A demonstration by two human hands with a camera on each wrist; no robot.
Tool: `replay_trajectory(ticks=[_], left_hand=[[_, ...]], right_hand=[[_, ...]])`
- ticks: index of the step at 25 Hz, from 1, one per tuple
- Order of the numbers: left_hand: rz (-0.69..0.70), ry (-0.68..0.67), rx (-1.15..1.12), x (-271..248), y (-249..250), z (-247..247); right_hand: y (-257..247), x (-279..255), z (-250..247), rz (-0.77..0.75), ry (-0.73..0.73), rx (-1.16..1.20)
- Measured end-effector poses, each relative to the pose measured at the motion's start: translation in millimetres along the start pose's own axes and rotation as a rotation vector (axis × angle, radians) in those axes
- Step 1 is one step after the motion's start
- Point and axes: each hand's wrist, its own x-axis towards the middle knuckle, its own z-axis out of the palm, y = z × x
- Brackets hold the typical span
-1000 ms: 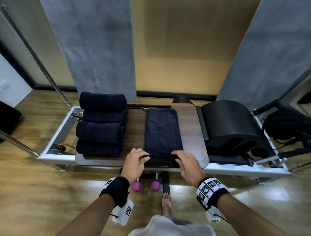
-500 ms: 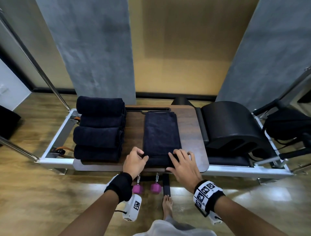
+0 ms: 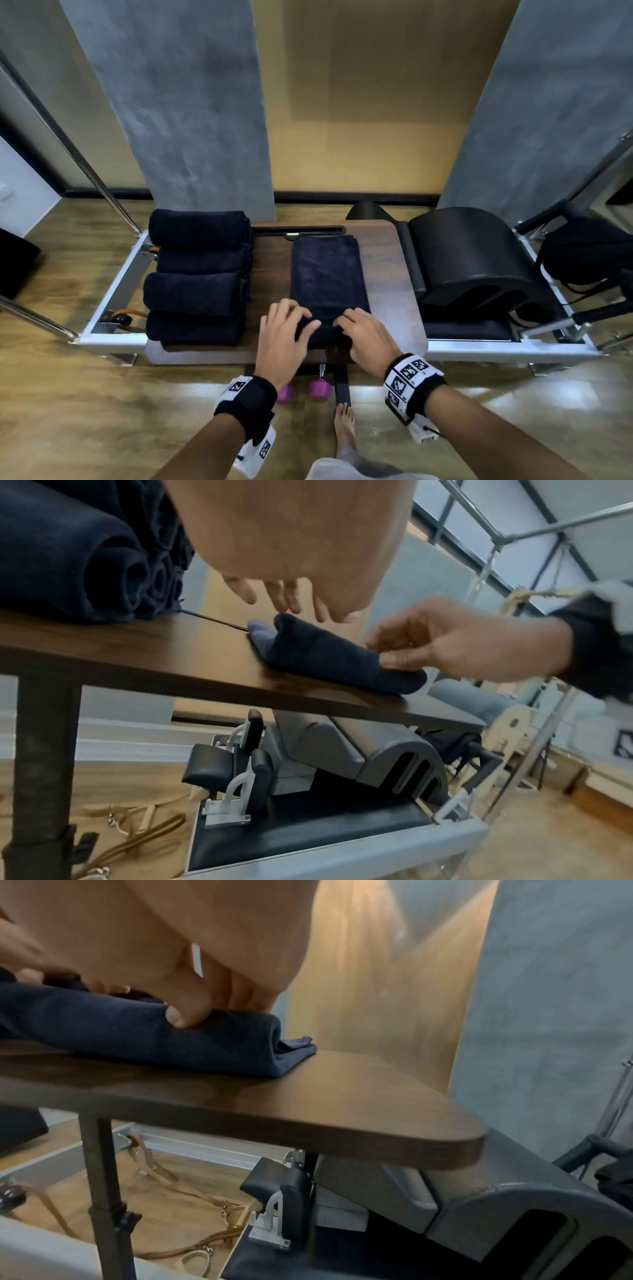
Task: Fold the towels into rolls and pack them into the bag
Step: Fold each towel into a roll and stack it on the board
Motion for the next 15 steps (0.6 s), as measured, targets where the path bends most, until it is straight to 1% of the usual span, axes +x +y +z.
replay_trajectory(ticks=[1, 2, 3, 5, 6, 7, 9, 10, 12, 15], left_hand=[[0.070, -0.035, 0.037, 0, -1, 3], [0.109, -0.082, 0.067, 0, -2, 4], [0.119, -0.125, 0.088, 2, -4, 6], [0.077, -0.174, 0.072, 10, -7, 9], [0.045, -0.190, 0.056, 15, -7, 11], [0.011, -0.209, 0.056, 21, -7, 12], [-0.045, -0.258, 0.101, 35, -6, 16], [-0.066, -0.278, 0.132, 41, -5, 17], [-0.087, -0.299, 0.195, 53, -4, 19], [-0.061, -0.300, 0.242, 60, -5, 16]], right_hand=[[2, 6, -3, 0.023, -0.023, 0.017], [3, 11, -6, 0.046, -0.046, 0.040], [4, 17, -8, 0.074, -0.067, 0.075], [9, 24, -13, 0.150, -0.089, 0.197], [12, 25, -13, 0.175, -0.072, 0.242], [13, 26, -12, 0.172, -0.024, 0.247], [12, 23, -9, 0.082, 0.120, 0.139], [11, 18, -6, 0.022, 0.150, 0.078], [13, 11, -1, -0.058, 0.121, -0.032], [19, 17, 1, -0.078, 0.063, -0.049]])
